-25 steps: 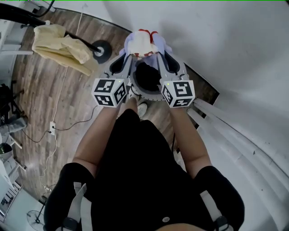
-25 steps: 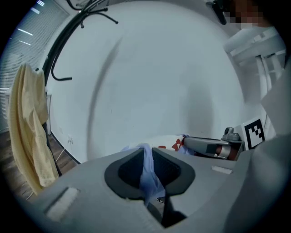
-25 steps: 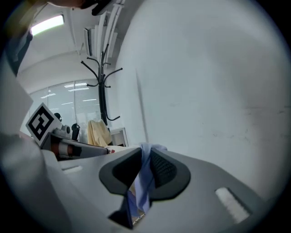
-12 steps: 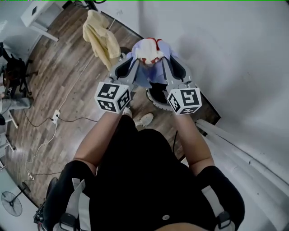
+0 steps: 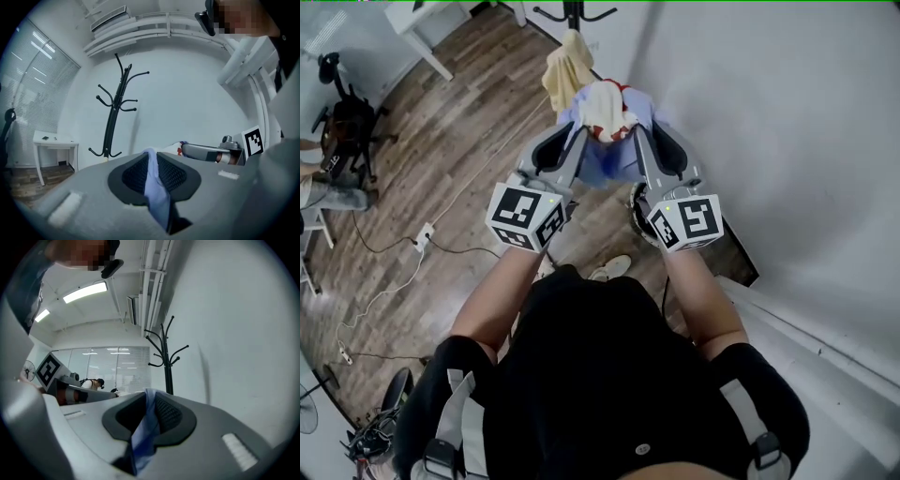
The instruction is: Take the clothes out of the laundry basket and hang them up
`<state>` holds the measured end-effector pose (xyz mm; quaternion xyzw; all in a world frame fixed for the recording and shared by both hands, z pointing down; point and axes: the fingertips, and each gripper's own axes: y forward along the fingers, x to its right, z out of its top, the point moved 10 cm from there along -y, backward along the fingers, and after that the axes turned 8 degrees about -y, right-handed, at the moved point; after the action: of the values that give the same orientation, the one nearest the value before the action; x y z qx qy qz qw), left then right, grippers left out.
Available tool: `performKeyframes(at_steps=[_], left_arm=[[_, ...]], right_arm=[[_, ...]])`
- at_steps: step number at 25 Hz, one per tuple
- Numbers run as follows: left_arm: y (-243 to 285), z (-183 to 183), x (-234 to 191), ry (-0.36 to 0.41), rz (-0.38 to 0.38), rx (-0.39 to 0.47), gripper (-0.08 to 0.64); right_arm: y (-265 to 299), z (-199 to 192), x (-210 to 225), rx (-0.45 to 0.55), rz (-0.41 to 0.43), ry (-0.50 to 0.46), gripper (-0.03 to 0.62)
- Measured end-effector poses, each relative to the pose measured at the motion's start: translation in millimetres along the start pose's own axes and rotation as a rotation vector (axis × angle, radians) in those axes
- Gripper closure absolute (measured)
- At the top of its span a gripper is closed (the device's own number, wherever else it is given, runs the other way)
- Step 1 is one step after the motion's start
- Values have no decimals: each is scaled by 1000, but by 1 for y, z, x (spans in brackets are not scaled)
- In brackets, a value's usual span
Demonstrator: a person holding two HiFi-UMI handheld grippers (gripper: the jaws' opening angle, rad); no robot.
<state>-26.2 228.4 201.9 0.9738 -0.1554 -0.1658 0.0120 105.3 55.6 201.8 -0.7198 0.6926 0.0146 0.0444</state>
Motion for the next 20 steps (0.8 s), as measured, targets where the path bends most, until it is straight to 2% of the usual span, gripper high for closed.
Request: performKeyframes(at_steps=[7,11,20], left_arm=[[-70,43,-98,4,-1,27,505],[-98,60,-149,5,-14,27,505],[-114,88,-241,17,-28,35,505]], right_arm=[[73,28,-96,17,-19,-22,528],[111,31,-141,11,-38,-22,528],[192,22,-193,4,-67,-2,528]])
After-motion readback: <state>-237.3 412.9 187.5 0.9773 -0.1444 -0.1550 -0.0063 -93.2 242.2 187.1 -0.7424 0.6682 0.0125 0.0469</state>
